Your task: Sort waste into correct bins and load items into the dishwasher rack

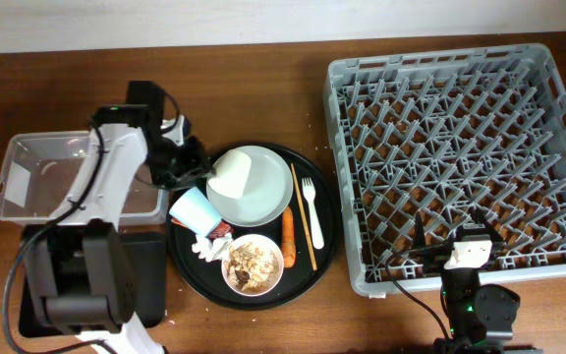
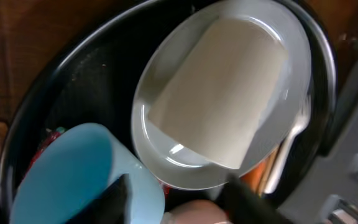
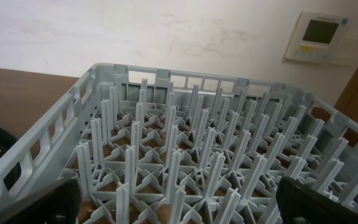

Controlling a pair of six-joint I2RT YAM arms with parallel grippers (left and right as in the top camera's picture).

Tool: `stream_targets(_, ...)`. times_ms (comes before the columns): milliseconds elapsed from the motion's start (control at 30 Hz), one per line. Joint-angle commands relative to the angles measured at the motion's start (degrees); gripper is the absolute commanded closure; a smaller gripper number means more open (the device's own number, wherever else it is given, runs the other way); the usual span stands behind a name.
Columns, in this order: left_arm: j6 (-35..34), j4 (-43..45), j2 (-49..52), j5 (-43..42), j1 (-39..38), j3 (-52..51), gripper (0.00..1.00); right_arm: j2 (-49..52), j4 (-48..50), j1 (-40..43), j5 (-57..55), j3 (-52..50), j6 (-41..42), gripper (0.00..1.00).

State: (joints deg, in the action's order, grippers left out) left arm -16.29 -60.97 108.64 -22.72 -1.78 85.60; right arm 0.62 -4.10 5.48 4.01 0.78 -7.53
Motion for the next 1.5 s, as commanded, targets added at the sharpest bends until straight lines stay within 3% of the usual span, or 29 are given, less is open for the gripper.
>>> stream_targets(0, -2.93, 4.13, -1.51, -6.49, -0.46, -2.80, 0.31, -0.42, -0.04, -0.22, -0.13, -0.46, 0.04, 0.01)
stream_targets(67, -5.11, 7.89, -1.51, -6.45, -0.46, -5.38, 0.30, -0.42, -0.04, -0.22, -0.13, -0.46, 0.02, 0.01)
stream_targets(233, -5.09, 7.87, -1.53, -7.89, -1.44, -5.38, 0.30, -0.42, -0.04, -0.22, -0.13, -0.46, 0.04, 0.01)
stream_targets(333, -1.51, 8.00, -2.49, -5.09, -2.08, -4.72, 0.32, -0.42, -0.04, -0.22, -0.13, -0.46, 0.04, 0.01)
stream_targets(400, 3.04, 6.45, -5.55, -4.59, -2.08, -3.23, 0.40, -0.42, -0.04, -0.22, -0.13, -0.46, 0.04, 0.01)
stream_targets(533, 2.58, -4.42, -14.08, 9.70, -4.15, -2.45, 0.41, -0.42, -0.07, -0.22, -0.13, -0.46, 0.04, 0.01)
stream_targets(667, -7.96, -16.57, -15.74, 26.77, -9.99, -3.41, 0.40, -0.42, -0.04, -0.22, -0.13, -0.46, 0.04, 0.02)
stream_targets(700, -9.79, -16.68, -15.74, 27.02, -10.82, -4.52, 0.40, -0.42, -0.07, -0.22, -0.13, -0.46, 0.04, 0.01)
stream_targets(800, -14.45, -13.64, -15.74, 26.34, -13.09, -10.49, 0.41, -0.42, -0.04, -0.22, -0.13, -0.46, 0.02, 0.01)
stream_targets(933, -14.53, -5.40, -15.74, 18.10, -14.99, -19.12, 0.44, -0.42, -0.04, -0.22, -0.13, -0.46, 0.04, 0.01)
stream_targets(1333, -17.51, 12.57, -15.72, 17.79, -15.69, -32.48, 0.43, -0.42, -0.04, -0.22, -0.13, -0.46, 0.04, 0.01)
stream_targets(1467, -17.55, 12.76, -15.74, 17.79, -15.69, -32.48, 0.77, -0.42, -0.07, -0.22, -0.13, -0.46, 0.04, 0.01)
